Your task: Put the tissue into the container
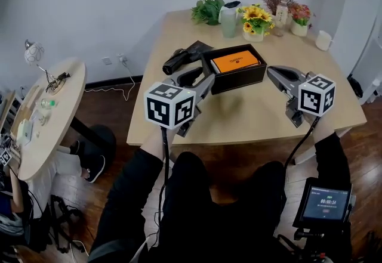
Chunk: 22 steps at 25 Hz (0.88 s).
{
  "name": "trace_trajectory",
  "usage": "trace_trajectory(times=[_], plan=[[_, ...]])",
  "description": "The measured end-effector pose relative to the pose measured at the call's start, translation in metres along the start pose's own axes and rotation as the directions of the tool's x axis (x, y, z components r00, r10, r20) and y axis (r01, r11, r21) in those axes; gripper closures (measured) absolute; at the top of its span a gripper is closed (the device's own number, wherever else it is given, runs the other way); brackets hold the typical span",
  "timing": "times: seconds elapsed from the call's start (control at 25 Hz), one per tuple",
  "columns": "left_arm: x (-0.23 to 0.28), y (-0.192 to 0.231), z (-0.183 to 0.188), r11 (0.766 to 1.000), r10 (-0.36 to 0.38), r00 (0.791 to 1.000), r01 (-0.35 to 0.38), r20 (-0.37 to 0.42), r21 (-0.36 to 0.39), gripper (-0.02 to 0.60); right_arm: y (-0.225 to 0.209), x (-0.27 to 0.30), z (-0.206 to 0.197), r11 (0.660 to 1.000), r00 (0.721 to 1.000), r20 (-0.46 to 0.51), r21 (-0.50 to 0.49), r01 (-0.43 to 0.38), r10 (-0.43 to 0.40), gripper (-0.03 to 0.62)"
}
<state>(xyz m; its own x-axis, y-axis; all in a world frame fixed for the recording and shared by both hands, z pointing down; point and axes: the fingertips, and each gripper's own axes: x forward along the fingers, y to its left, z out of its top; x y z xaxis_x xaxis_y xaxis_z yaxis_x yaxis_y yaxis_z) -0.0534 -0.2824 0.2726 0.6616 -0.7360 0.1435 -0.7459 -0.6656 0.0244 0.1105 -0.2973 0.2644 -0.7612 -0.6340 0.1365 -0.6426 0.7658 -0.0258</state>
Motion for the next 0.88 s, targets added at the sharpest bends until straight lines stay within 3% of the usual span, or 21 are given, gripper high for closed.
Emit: trace_trajectory(times=[0.56, 0.88], plan=[[-0.044, -0.008, -0.007, 0.999, 0.035, 0.994, -0.034, 0.102, -0.011, 0.463, -0.003, -0.050, 0.013, 0.985, 0.980, 0.174, 0.160, 0.065, -0.093, 0.594], [-0.071, -0.004, -0.019, 0.993, 0.069, 0.984, -0.052, 0.166, -0.105, 0.463, 0.006, -0.064, 0.002, 0.977, 0.970, 0.202, 0.191, 0.097, -0.135, 0.594]])
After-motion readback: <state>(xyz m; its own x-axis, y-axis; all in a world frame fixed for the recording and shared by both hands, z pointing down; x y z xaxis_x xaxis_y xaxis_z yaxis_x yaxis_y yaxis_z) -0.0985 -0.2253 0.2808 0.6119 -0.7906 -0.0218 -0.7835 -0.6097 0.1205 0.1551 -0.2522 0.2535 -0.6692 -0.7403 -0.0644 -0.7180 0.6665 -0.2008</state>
